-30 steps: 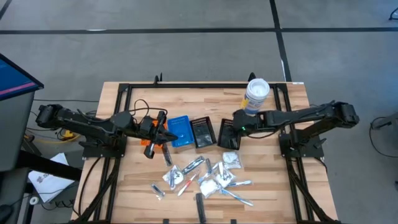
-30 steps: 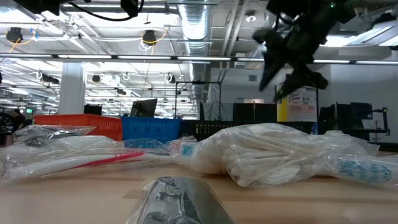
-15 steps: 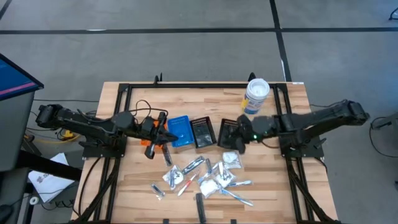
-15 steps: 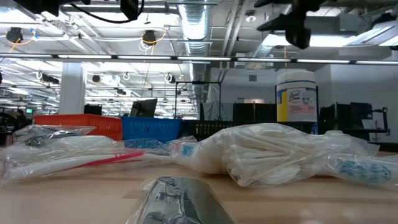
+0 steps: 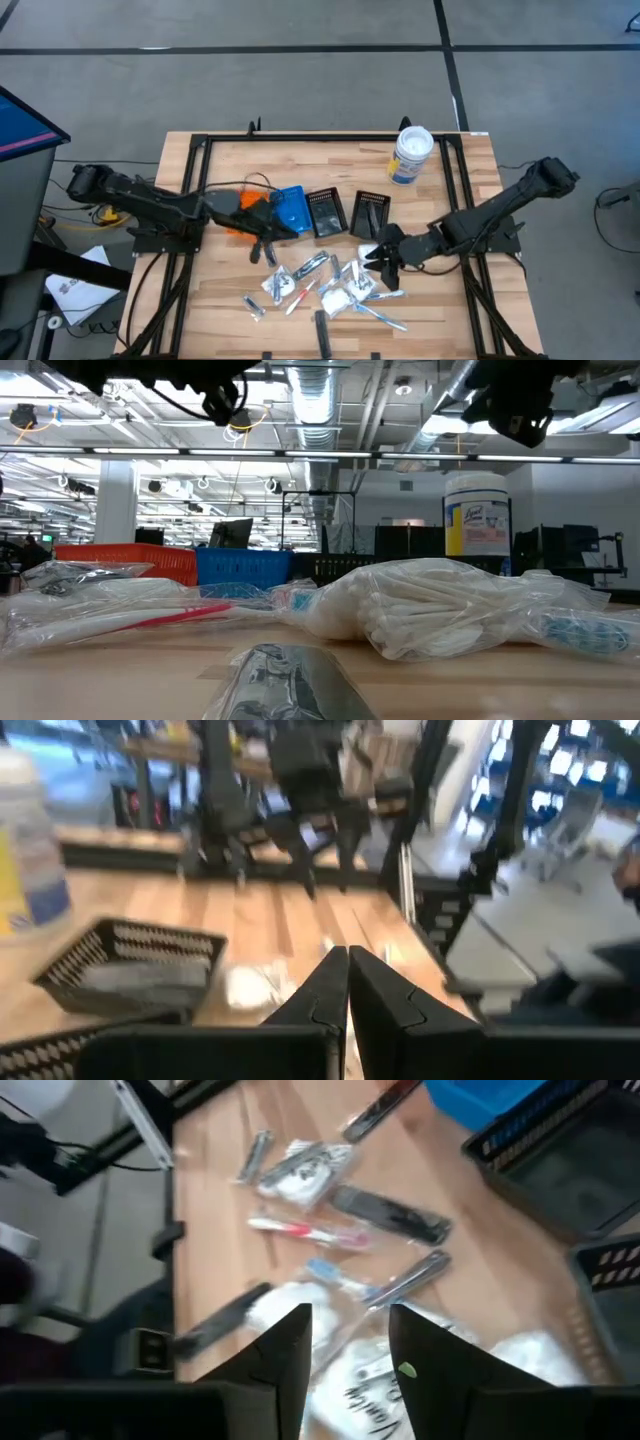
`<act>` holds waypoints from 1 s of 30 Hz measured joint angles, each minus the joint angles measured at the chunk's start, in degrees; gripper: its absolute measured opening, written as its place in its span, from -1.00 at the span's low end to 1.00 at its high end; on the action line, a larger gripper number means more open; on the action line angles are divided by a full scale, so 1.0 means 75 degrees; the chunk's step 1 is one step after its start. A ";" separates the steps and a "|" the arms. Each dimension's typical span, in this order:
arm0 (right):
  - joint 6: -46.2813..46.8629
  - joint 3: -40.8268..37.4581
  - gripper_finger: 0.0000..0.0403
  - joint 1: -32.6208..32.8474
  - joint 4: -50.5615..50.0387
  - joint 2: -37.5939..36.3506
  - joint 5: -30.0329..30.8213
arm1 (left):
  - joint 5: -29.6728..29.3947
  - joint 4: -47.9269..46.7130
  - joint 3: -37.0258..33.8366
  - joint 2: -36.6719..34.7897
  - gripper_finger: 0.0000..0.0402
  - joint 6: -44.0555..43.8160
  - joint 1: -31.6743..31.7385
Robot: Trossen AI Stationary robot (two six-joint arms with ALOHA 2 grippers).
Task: Pick & Place Travel size toiletries
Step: Put the black comb into the right black bin
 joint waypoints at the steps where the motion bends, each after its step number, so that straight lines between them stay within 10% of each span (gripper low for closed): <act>1: -0.0085 0.0000 -0.38 0.0069 -0.0012 0.0066 0.0123 | -0.0076 -0.0192 0.0157 0.0270 -0.96 0.0003 -0.0098; 19: -0.1225 0.0000 -0.40 0.0555 0.0763 0.1713 0.1242 | -0.1417 -0.1372 0.1012 0.3047 -0.41 -0.2168 -0.0670; 30: -0.2239 0.0006 -0.40 0.0353 0.3192 0.3225 0.1441 | -0.2725 -0.1361 0.1003 0.3882 -0.45 -0.2160 -0.1654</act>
